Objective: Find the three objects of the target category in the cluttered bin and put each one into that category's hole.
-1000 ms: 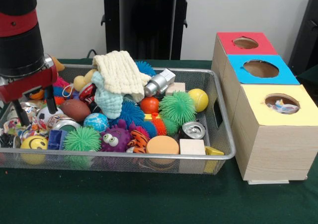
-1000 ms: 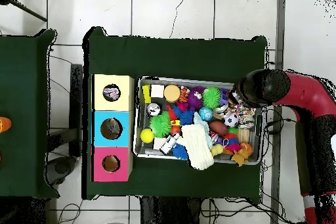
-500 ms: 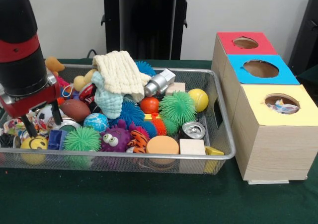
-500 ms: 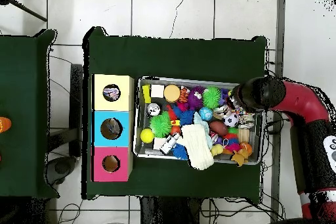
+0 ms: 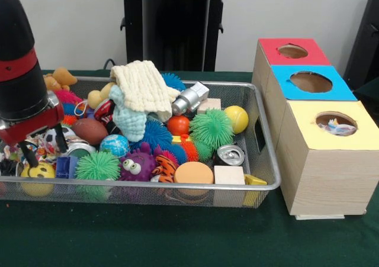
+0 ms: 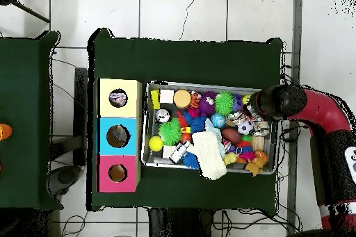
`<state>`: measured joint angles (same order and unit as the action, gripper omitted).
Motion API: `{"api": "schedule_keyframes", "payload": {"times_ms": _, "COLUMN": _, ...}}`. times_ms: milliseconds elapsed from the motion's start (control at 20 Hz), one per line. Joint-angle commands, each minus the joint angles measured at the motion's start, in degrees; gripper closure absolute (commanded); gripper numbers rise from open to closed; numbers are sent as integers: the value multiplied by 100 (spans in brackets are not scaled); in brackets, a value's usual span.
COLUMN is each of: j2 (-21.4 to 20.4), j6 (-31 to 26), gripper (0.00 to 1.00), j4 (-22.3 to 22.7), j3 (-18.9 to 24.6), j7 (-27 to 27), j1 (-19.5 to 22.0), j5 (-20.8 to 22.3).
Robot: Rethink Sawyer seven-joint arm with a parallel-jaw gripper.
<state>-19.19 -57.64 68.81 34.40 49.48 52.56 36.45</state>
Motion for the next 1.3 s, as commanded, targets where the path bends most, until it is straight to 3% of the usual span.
{"api": "schedule_keyframes", "payload": {"times_ms": 50, "j2": 111, "j6": 41, "gripper": 0, "j4": -167, "j3": 173, "j7": -2041, "j1": 227, "j5": 471}}
{"api": "schedule_keyframes", "payload": {"times_ms": 350, "j2": -191, "j6": -206, "gripper": 0, "j4": 17, "j3": 300, "j7": -2521, "j1": 573, "j5": 383}}
{"api": "schedule_keyframes", "payload": {"times_ms": 900, "j2": -249, "j6": 367, "gripper": 0, "j4": 519, "j3": 227, "j7": -2107, "j1": 536, "j5": 661}}
{"api": "schedule_keyframes", "payload": {"times_ms": 1300, "j2": -433, "j6": 227, "gripper": 0, "j4": 1227, "j3": 342, "j7": -1379, "j1": 373, "j5": 241}}
